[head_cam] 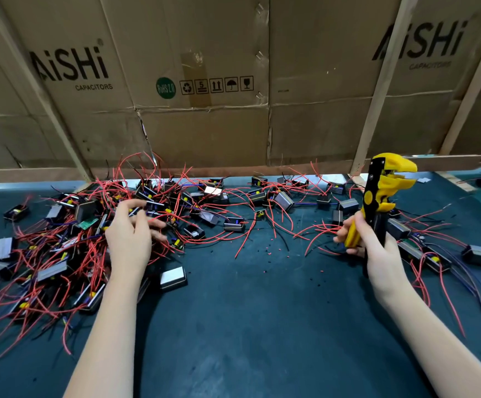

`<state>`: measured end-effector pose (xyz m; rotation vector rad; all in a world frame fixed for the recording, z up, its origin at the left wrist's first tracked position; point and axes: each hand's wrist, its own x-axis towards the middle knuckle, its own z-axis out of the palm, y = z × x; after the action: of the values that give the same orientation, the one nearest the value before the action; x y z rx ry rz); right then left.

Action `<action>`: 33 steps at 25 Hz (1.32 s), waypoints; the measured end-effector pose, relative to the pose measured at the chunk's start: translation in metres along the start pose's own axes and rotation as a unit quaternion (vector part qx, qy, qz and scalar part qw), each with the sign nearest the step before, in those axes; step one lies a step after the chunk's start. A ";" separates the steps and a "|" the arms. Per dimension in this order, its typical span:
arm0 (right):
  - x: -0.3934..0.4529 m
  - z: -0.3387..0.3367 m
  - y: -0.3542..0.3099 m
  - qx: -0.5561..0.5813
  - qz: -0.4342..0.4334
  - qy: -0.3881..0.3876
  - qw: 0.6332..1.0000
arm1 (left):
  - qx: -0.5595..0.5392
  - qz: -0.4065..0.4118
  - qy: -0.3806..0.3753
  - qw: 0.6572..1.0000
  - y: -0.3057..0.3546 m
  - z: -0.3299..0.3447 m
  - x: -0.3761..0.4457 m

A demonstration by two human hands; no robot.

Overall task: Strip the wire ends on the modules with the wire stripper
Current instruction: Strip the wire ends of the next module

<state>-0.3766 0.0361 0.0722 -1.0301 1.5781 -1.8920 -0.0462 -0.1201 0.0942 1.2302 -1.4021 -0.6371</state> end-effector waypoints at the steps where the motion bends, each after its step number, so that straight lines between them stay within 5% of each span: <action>1: 0.000 0.000 0.000 -0.001 -0.002 -0.002 1.000 | 0.080 0.001 0.011 0.997 -0.005 -0.001 0.001; 4: -0.001 0.000 0.000 -0.005 -0.007 -0.007 1.000 | 0.268 0.023 0.003 0.963 -0.014 0.002 -0.002; 12: 0.000 0.000 0.003 -0.014 -0.002 -0.009 1.000 | 0.442 0.021 0.018 0.896 -0.013 0.021 -0.003; 33: -0.001 -0.002 0.010 -0.016 -0.016 -0.023 0.999 | 0.444 0.044 0.051 0.894 -0.021 0.018 0.008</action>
<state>-0.3791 0.0357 0.0627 -1.1110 1.5802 -1.8569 -0.0555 -0.1389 0.0743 1.8487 -1.7063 0.1932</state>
